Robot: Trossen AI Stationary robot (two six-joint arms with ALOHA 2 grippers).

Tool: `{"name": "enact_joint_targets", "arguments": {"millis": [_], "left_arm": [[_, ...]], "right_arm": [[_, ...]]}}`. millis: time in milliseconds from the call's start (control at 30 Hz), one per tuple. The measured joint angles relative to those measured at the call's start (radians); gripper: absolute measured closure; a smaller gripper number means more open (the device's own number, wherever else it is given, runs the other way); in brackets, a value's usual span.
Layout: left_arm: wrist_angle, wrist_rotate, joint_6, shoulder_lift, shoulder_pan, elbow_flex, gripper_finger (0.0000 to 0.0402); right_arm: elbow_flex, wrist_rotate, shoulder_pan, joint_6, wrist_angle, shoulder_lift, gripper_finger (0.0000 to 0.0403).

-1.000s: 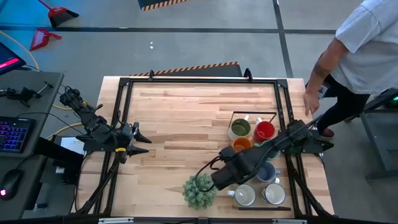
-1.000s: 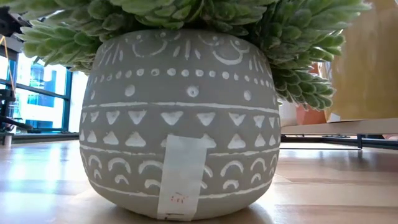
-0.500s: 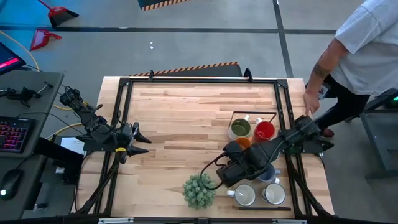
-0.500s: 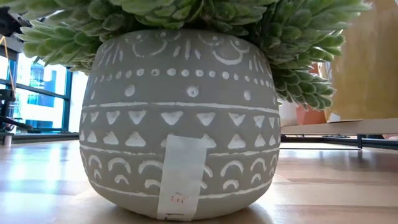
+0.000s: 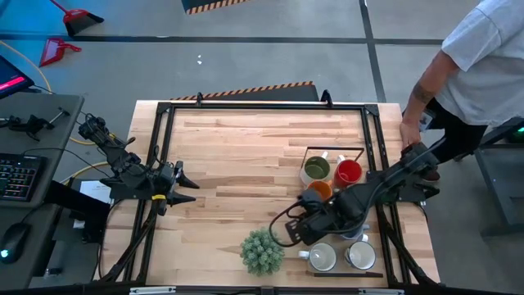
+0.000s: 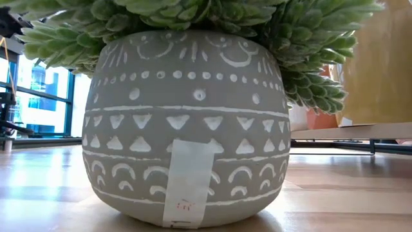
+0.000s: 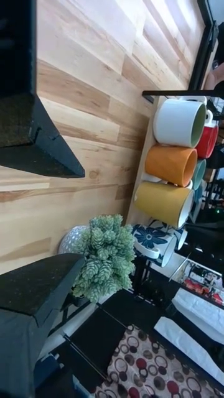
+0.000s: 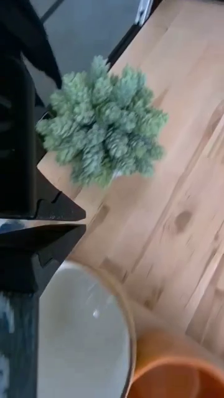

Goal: Place coffee mugs
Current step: Adjust the mugs on the shelf

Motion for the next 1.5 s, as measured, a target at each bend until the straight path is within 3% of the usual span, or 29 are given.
{"name": "enact_joint_targets", "arguments": {"millis": [467,1000,1367,1500], "left_arm": [[-0.003,0.0,0.0,0.0,0.0,0.0,0.0204],[-0.003,-0.001,0.0,0.0,0.0,0.0,0.0204],[-0.007,-0.001,0.0,0.0,0.0,0.0,0.0204],[-0.007,-0.001,0.0,0.0,0.0,0.0,0.0204]], "right_arm": [[-0.035,0.024,-0.016,0.007,0.054,0.03,0.0403],[-0.034,-0.019,-0.018,0.074,-0.077,0.068,0.0403],[-0.034,-0.016,-0.018,-0.016,0.038,0.059,0.0403],[-0.034,0.091,-0.018,-0.019,0.036,0.02,0.0403]]}}
